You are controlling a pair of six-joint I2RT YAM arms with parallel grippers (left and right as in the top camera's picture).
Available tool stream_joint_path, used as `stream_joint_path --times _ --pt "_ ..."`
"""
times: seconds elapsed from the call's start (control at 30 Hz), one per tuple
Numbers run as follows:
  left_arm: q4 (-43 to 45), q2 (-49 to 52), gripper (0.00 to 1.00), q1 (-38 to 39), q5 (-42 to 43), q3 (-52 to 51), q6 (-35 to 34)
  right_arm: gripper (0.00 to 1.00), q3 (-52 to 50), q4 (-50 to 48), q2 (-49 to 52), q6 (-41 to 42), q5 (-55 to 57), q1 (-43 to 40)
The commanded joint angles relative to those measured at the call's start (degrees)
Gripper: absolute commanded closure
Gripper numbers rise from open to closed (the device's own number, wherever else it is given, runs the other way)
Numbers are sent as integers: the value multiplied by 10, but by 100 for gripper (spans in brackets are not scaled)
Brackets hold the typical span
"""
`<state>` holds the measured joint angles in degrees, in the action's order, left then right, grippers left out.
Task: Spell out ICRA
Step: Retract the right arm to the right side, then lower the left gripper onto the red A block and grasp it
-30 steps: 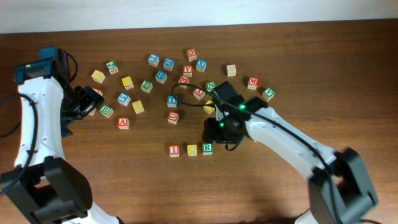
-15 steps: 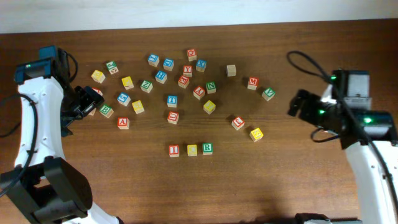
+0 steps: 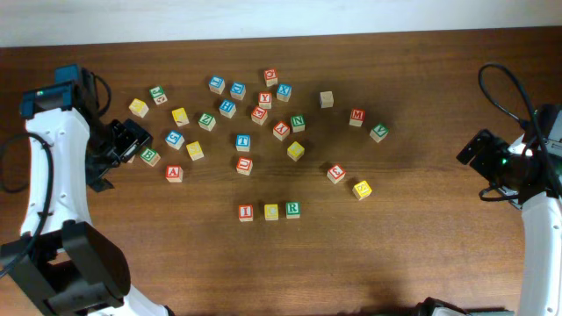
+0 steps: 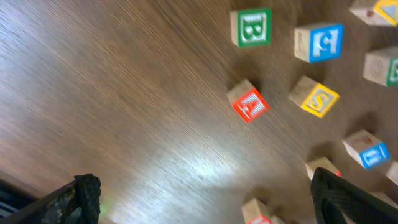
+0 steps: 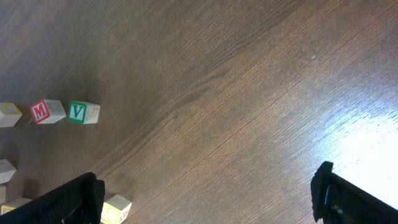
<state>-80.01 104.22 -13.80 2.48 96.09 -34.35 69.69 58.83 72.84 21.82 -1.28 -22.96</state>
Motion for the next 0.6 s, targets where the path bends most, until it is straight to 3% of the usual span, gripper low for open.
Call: stream_joint_path --times 0.0,0.1,0.27,0.33,0.43,0.57 --pt "-3 -10 1 4 94 2 74 2 7 2 3 -6 5 -3" --pt "-5 -11 1 49 104 2 170 2 7 1 3 -6 5 -3" --pt "6 -10 1 139 14 2 175 2 7 2 3 -6 5 -3" --pt "9 -10 1 152 11 2 176 2 7 1 3 -6 5 -3" --pt "6 -10 0 168 24 -1 252 2 7 1 3 -6 5 -3" --pt "62 -10 1 174 -4 -40 261 2 7 2 3 -6 5 -3"
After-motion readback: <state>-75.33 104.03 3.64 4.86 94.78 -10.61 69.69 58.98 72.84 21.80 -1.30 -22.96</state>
